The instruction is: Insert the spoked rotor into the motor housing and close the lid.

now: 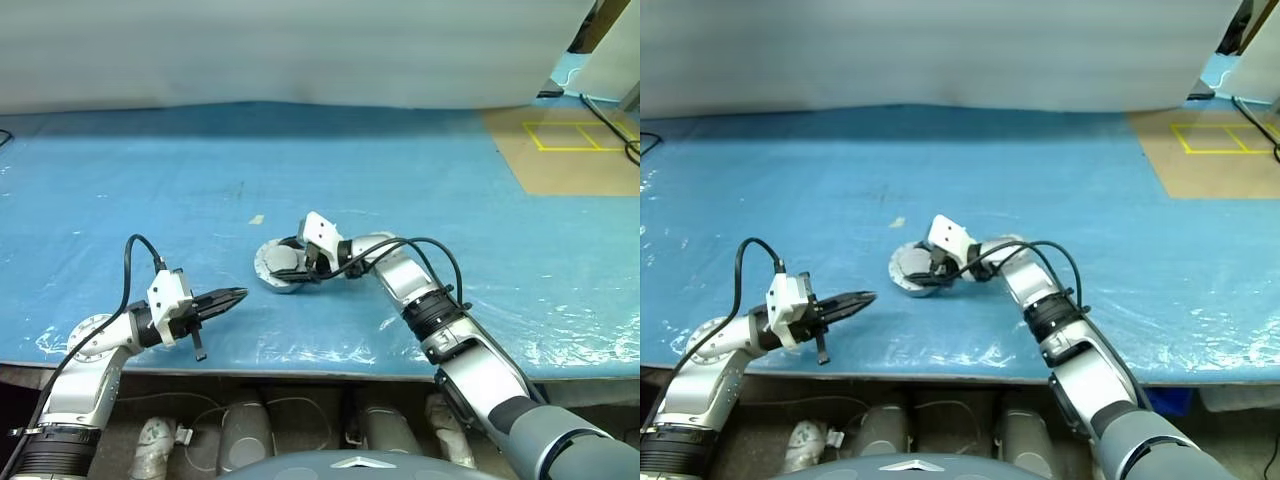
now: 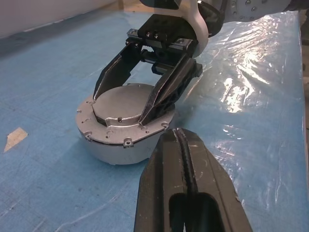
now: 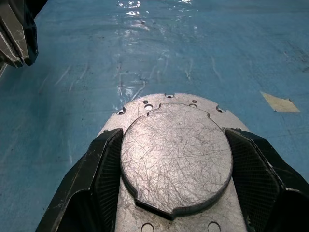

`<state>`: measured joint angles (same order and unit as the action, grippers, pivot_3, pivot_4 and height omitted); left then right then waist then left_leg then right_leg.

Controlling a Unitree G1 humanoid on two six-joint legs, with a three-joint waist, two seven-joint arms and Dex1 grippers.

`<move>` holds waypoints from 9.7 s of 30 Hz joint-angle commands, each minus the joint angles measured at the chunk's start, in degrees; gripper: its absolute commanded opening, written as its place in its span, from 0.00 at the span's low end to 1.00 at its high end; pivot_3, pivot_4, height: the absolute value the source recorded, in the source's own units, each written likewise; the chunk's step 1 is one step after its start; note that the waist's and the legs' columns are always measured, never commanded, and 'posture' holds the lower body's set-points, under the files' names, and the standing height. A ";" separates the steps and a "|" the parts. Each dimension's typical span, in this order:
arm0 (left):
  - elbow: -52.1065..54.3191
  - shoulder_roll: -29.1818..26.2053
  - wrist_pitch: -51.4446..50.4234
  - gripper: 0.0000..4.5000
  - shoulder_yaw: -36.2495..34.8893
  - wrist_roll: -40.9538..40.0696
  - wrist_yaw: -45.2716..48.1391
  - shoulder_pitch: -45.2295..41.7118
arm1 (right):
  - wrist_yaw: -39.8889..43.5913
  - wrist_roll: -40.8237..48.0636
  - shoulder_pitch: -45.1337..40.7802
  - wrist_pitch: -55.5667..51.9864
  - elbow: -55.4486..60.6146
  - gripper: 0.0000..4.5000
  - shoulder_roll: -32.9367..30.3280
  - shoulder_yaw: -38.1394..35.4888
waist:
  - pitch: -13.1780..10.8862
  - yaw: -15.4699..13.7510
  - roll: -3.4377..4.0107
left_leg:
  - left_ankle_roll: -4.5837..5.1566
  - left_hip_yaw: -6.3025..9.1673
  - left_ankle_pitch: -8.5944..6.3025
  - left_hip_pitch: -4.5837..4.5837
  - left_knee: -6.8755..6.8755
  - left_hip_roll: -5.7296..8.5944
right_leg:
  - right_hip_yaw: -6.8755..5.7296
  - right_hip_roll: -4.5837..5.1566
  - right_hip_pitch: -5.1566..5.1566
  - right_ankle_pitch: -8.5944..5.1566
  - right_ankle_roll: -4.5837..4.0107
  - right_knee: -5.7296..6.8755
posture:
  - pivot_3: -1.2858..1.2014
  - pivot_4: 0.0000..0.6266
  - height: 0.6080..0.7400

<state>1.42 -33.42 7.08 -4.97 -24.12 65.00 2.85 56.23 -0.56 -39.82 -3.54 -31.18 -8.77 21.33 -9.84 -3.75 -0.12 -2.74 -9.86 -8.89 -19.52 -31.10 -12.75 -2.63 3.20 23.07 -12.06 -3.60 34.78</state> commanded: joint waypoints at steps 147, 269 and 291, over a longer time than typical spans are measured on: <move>-24.20 5.57 2.97 0.00 11.69 16.68 -8.31 -18.93 | -18.48 33.98 13.64 -61.28 14.89 1.00 -1.68 -20.98 | 1.35 -1.44 -0.30 | -0.04 0.08 -0.01 -0.20 1.73 0.89 | 1.14 0.13 0.17 -0.38 0.77 -1.48 | 0.52 0.24 1.00; -9.51 22.32 -64.36 1.00 -19.86 -55.81 -35.92 -24.97 | -59.11 87.37 -0.75 -72.08 19.44 0.26 10.34 -50.06 | 1.09 -1.61 -0.44 | -0.40 0.22 0.13 -2.21 0.89 0.96 | 1.04 -0.21 1.85 0.44 0.76 -0.84 | 0.52 0.24 1.00; -16.91 29.58 -57.79 0.72 -15.60 -45.29 -34.30 -32.02 | -62.36 93.24 2.65 -66.60 21.19 0.26 8.52 -43.56 | 1.08 -1.75 -0.45 | -0.39 0.48 0.13 -2.53 0.45 0.98 | 0.97 -0.20 1.86 0.72 0.79 -0.85 | 0.52 0.24 1.00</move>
<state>-17.43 -3.77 -49.95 -21.19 -69.70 29.72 -29.95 -7.69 87.80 -36.06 -70.49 -14.60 -1.19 -22.56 -8.75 -5.50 -0.57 -3.13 -9.38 -8.76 -22.06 -30.65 -11.76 -1.66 3.01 24.93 -11.34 -2.81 33.93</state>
